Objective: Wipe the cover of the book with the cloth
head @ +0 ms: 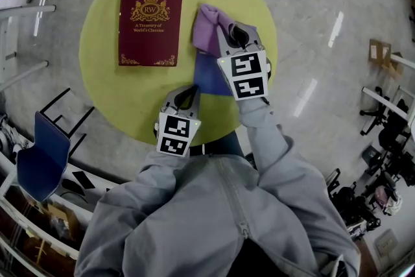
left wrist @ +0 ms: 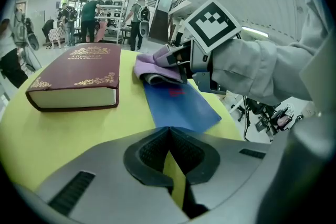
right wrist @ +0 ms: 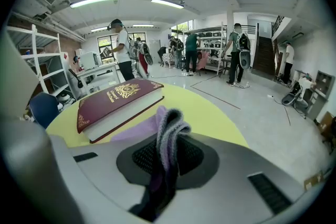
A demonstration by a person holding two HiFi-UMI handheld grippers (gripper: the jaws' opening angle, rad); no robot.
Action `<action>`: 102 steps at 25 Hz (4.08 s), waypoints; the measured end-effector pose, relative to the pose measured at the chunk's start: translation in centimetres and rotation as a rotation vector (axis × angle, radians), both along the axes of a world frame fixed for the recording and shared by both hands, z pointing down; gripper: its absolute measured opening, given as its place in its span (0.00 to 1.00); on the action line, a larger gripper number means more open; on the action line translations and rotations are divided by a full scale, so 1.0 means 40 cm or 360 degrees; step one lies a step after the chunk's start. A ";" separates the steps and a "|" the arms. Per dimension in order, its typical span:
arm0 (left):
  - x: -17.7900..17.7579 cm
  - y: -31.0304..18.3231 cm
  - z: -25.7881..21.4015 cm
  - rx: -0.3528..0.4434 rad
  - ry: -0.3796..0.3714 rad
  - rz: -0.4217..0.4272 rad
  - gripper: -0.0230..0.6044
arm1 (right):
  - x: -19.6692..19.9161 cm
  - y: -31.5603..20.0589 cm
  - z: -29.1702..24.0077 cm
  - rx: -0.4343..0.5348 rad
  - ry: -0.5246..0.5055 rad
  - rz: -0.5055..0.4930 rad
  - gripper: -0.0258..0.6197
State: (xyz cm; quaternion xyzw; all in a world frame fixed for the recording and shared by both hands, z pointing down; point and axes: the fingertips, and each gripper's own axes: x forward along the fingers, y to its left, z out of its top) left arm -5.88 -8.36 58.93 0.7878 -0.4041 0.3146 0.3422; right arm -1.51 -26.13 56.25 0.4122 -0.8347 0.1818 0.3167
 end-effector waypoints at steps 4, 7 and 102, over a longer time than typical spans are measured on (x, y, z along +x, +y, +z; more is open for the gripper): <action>0.001 -0.001 0.001 -0.0005 0.0004 -0.0009 0.06 | 0.028 0.004 0.010 -0.0004 0.0020 0.0012 0.13; 0.001 -0.001 0.001 -0.0013 0.0020 -0.0020 0.06 | 0.063 0.008 0.015 0.0001 0.0050 0.0033 0.13; 0.018 0.018 -0.005 0.0047 -0.0054 -0.0047 0.06 | 0.372 0.224 0.030 -0.0130 0.0192 0.0300 0.13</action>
